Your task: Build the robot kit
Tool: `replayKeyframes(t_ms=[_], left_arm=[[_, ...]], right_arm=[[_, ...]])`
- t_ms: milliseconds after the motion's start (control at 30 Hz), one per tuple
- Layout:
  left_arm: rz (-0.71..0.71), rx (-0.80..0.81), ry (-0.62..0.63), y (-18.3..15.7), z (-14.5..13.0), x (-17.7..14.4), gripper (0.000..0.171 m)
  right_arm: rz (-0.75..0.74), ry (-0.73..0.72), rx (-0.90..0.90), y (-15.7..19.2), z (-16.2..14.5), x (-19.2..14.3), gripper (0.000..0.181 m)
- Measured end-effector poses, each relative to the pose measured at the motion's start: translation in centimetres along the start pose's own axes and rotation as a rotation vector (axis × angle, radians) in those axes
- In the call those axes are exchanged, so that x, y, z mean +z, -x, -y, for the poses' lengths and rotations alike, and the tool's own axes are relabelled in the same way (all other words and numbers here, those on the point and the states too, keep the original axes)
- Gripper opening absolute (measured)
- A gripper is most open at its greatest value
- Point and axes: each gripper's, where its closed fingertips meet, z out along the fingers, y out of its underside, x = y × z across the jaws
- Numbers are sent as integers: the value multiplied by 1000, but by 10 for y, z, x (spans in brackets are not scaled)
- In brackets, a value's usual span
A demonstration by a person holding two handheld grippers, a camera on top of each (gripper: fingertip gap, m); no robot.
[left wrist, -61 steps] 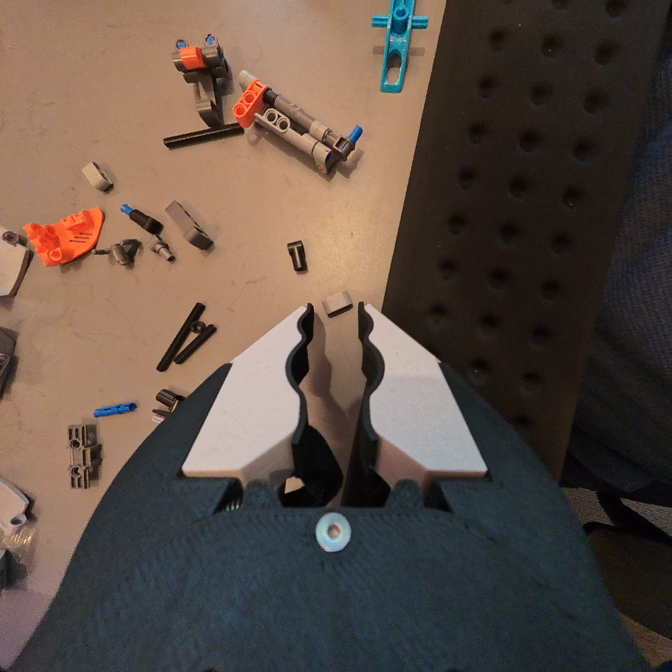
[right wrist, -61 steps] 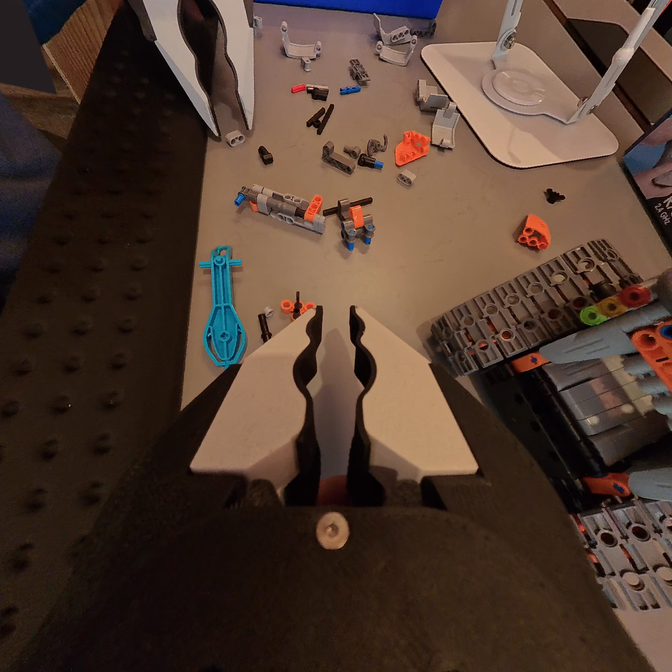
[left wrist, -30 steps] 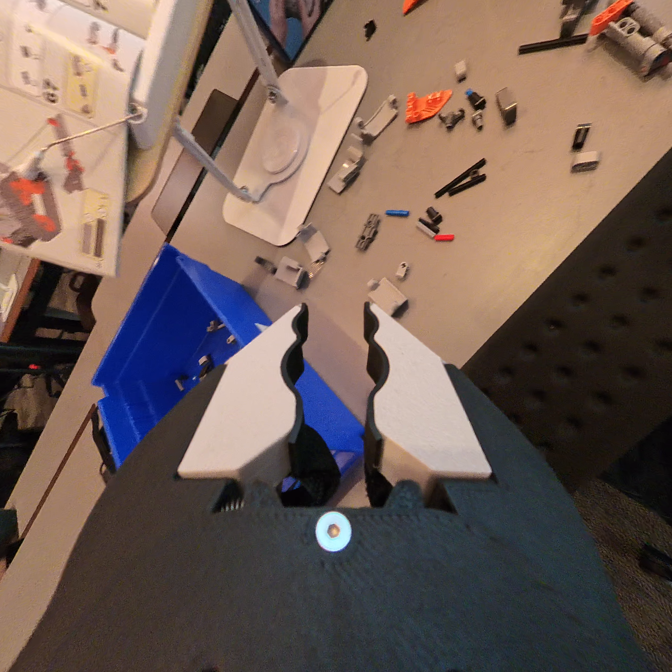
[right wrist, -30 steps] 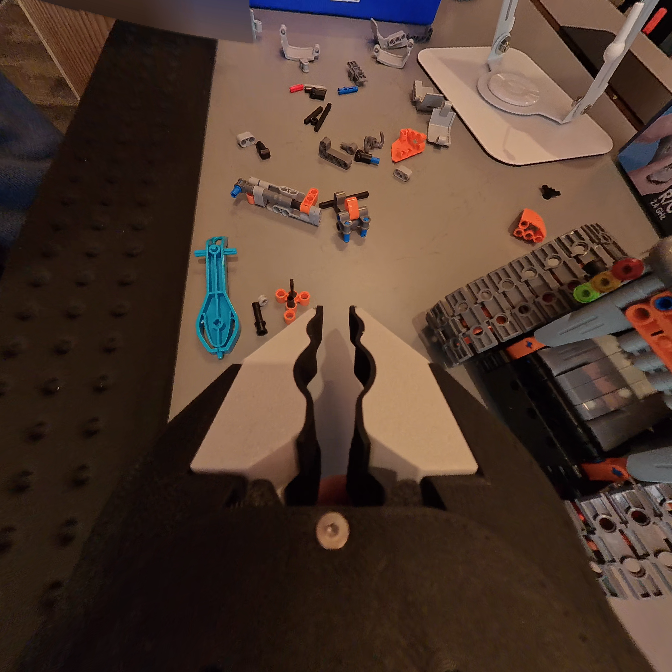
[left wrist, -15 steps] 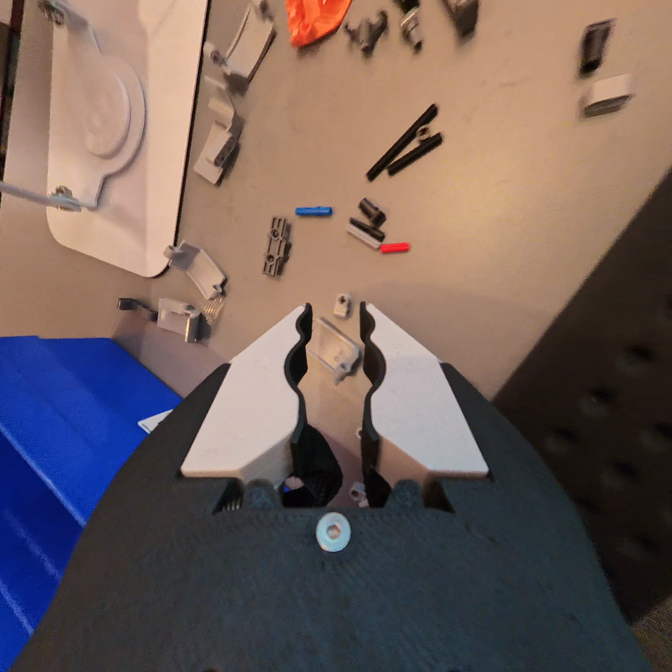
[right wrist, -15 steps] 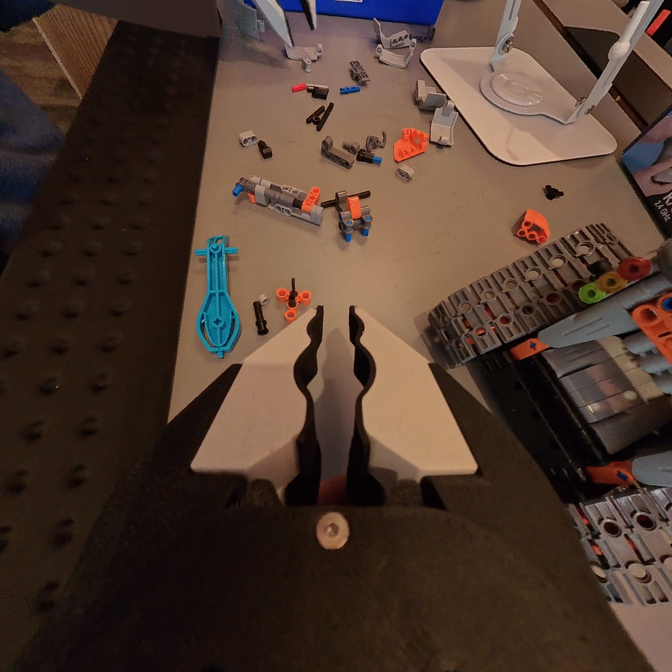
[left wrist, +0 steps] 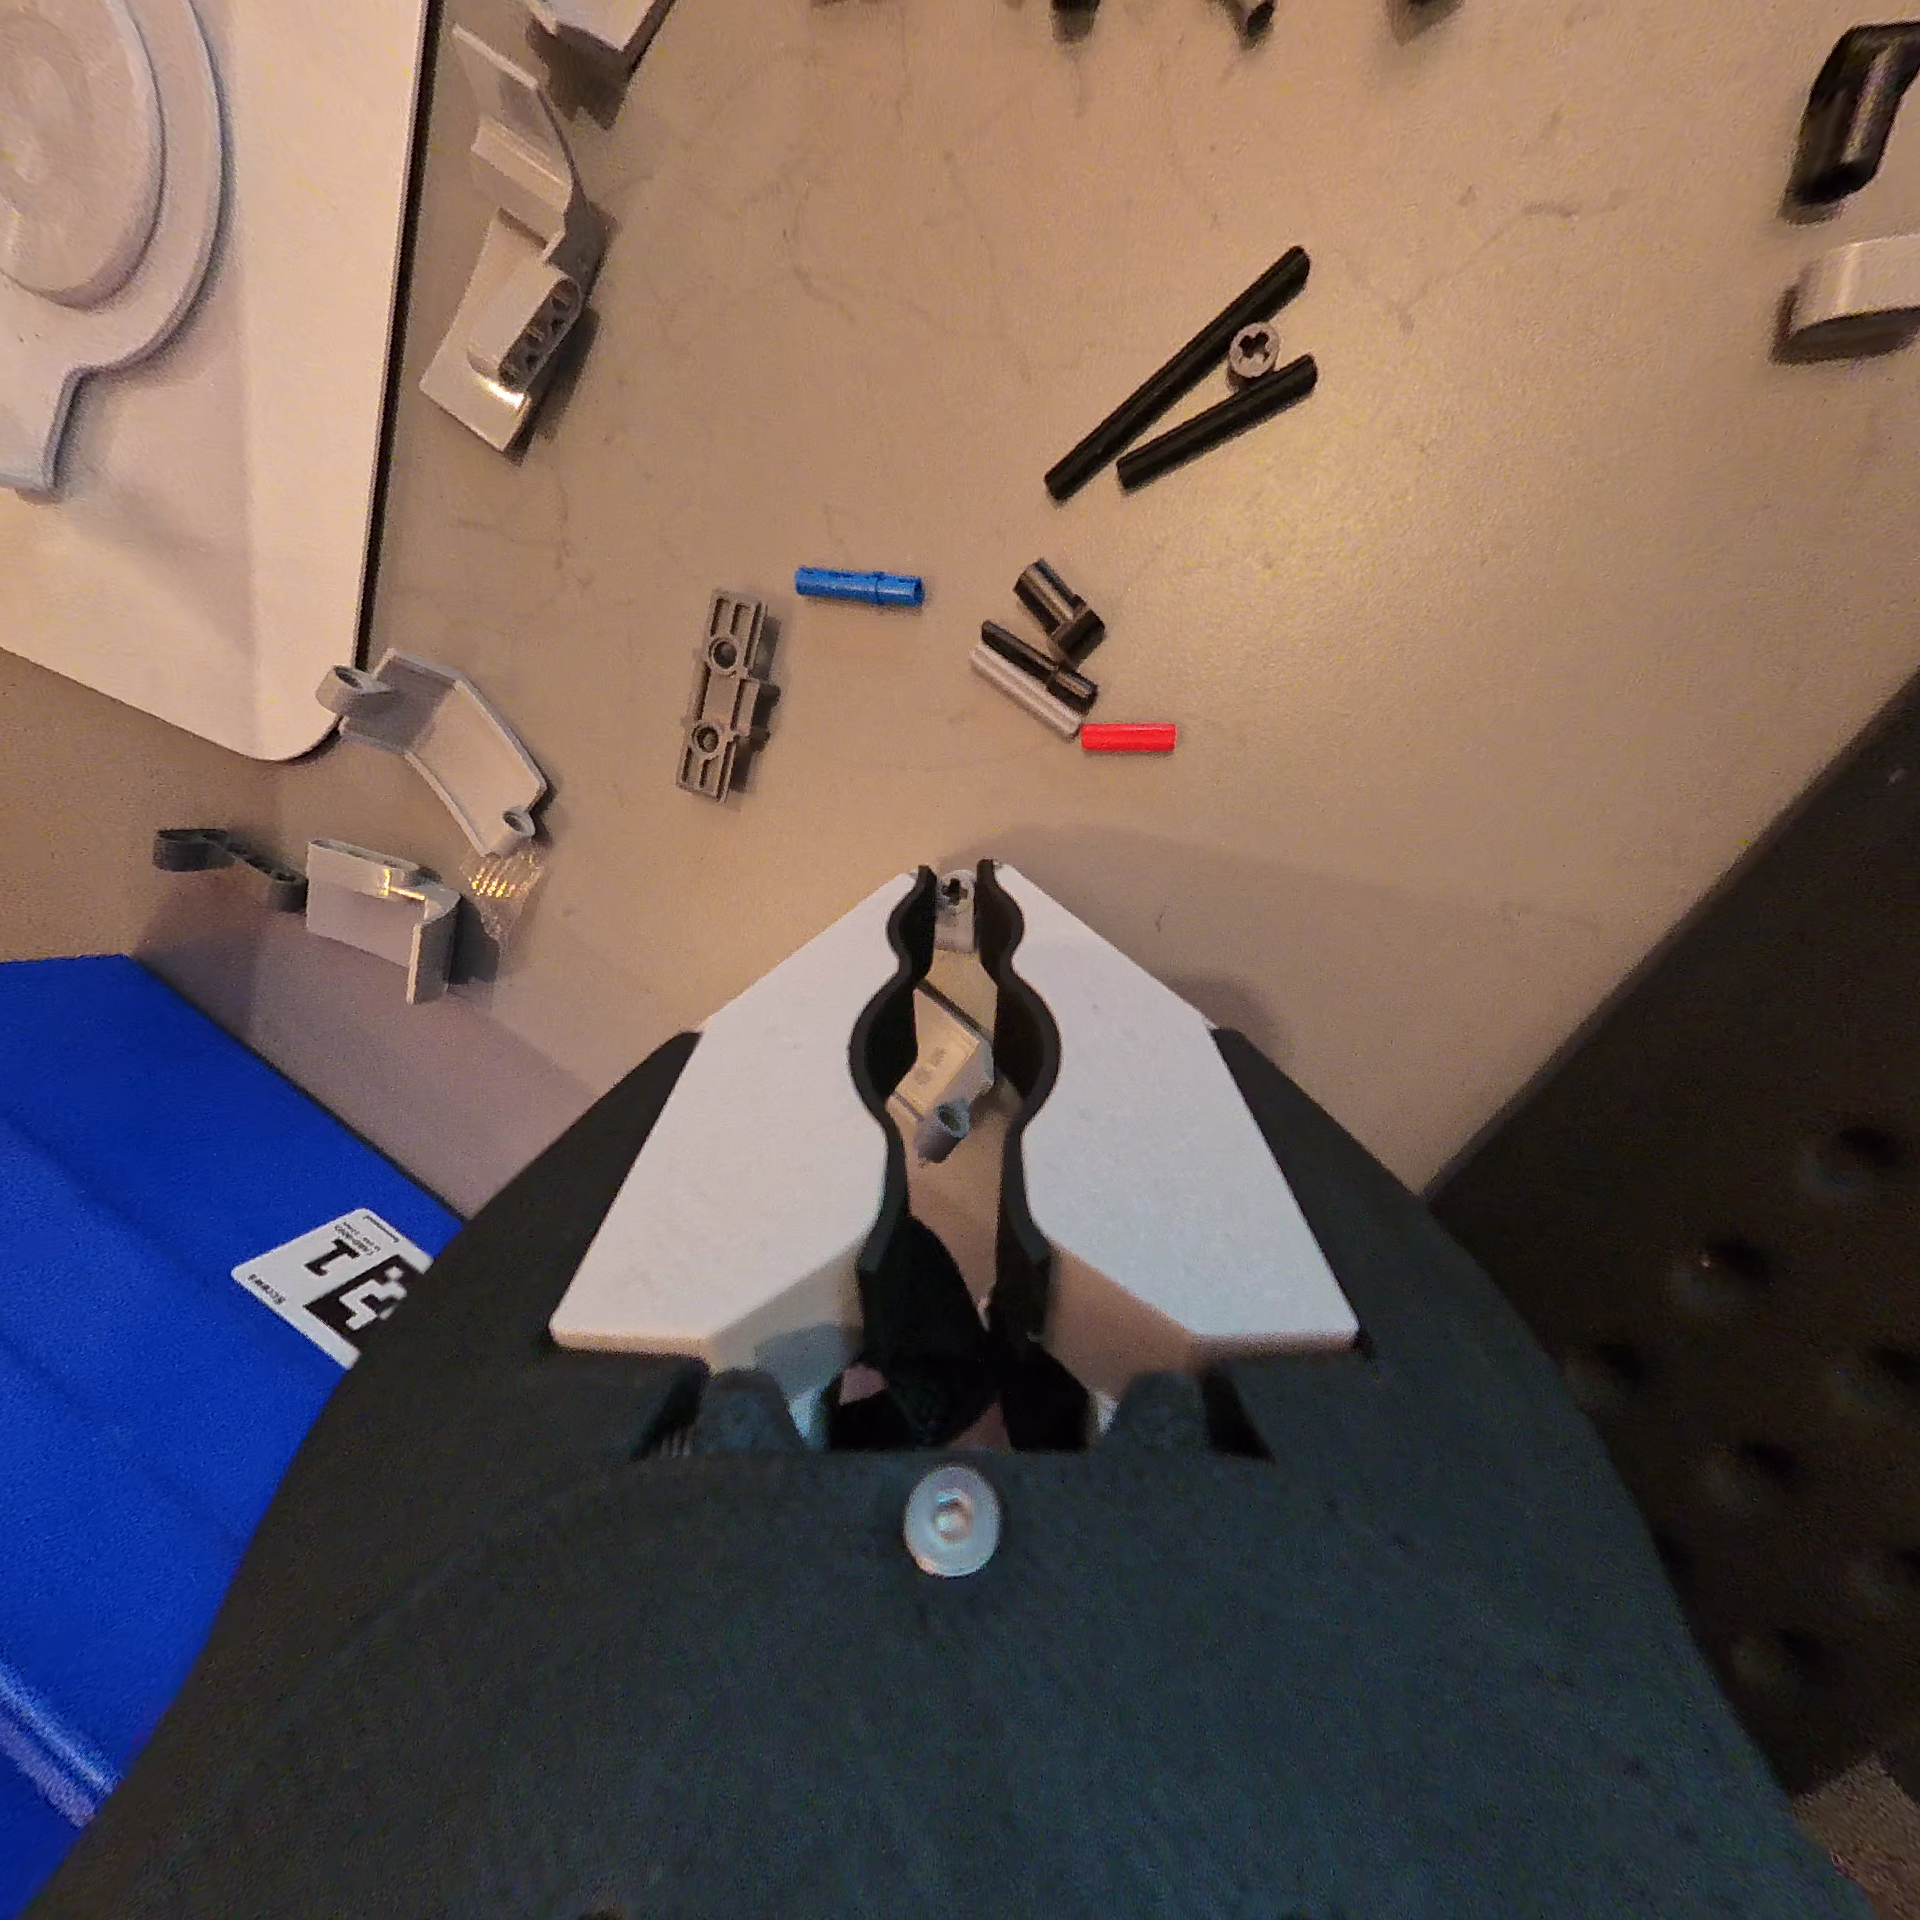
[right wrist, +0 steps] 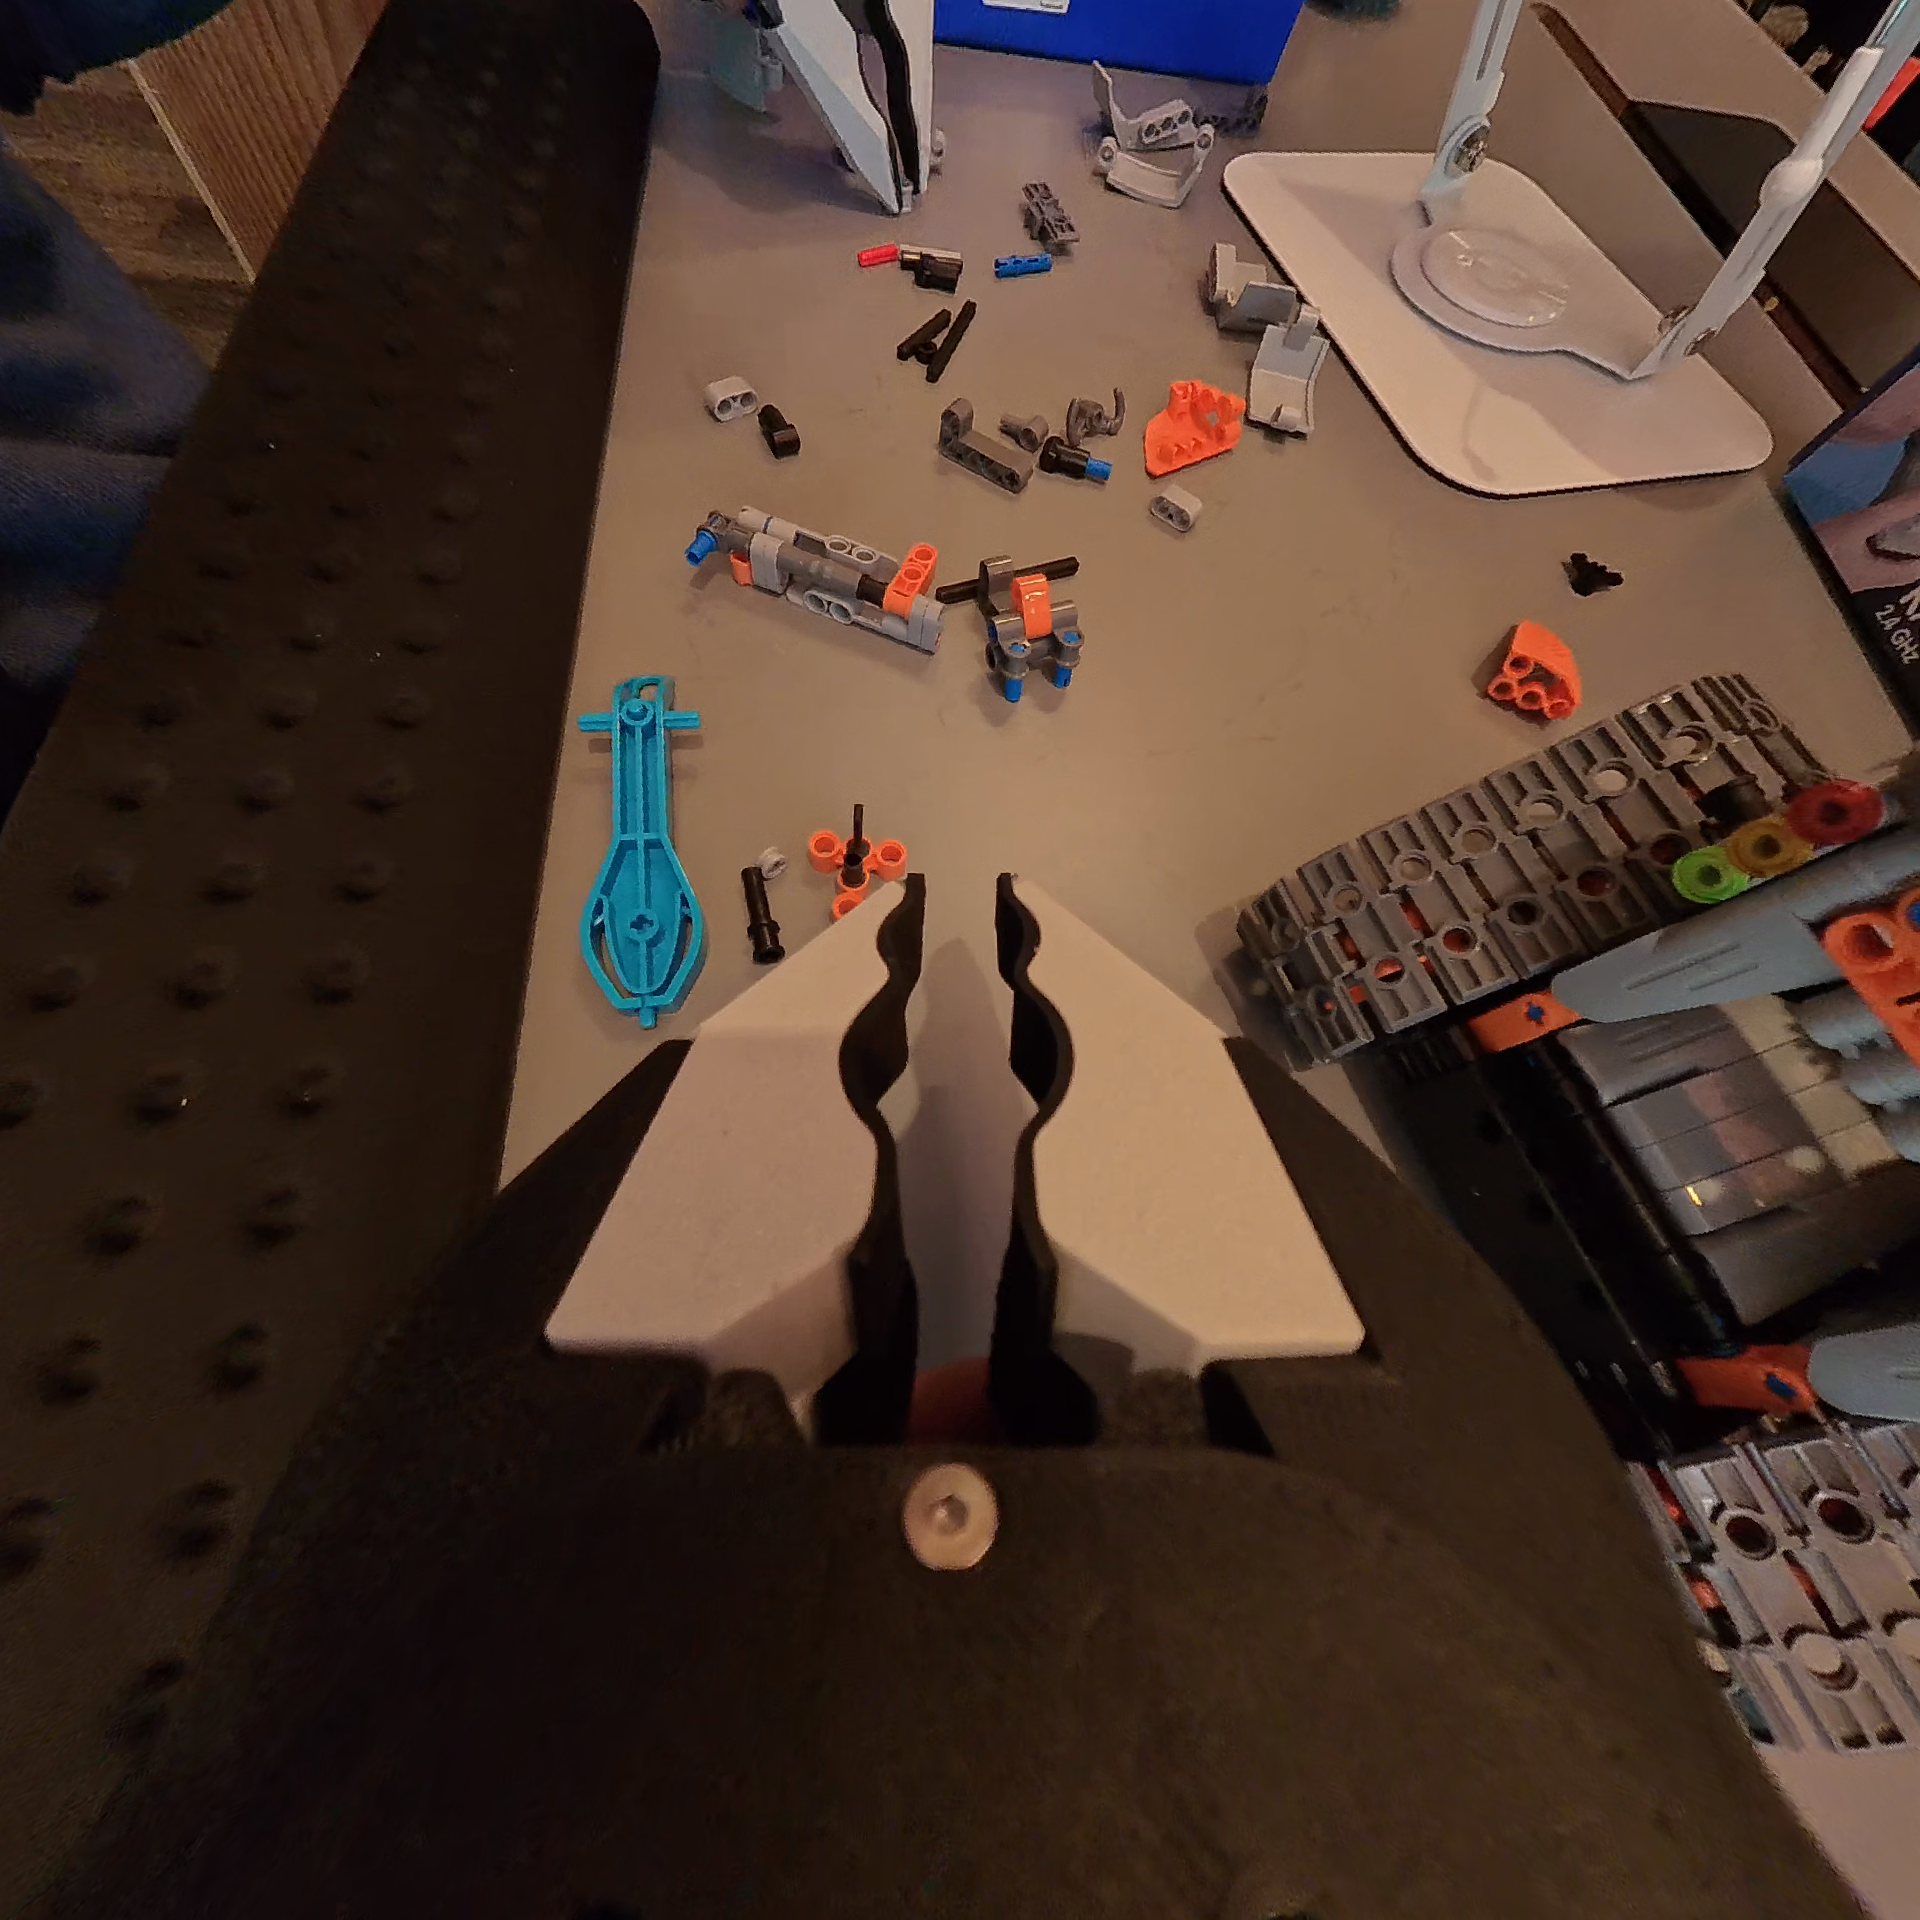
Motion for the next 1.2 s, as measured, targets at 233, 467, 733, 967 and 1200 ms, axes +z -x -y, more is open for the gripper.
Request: replayKeyframes(t_ms=[233, 467, 733, 967, 1200], left_arm=[[23, -16, -42, -4, 8, -4, 5], [-12, -31, -154, -23, 33, -15, 5], [-76, 21, -179, -55, 53, -1, 23], [35, 25, -363, -42, 61, -63, 26], [351, -19, -252, 51, -14, -174, 18]], right_arm=[[-8, -7, -12, 1, 3, -2, 11], [-12, -6, -21, 1, 4, -2, 11], [-22, -21, -7, -3, 0, -9, 11], [-46, -118, 55, -16, -2, -35, 10], [-130, -87, -1, -21, 18, -36, 9]])
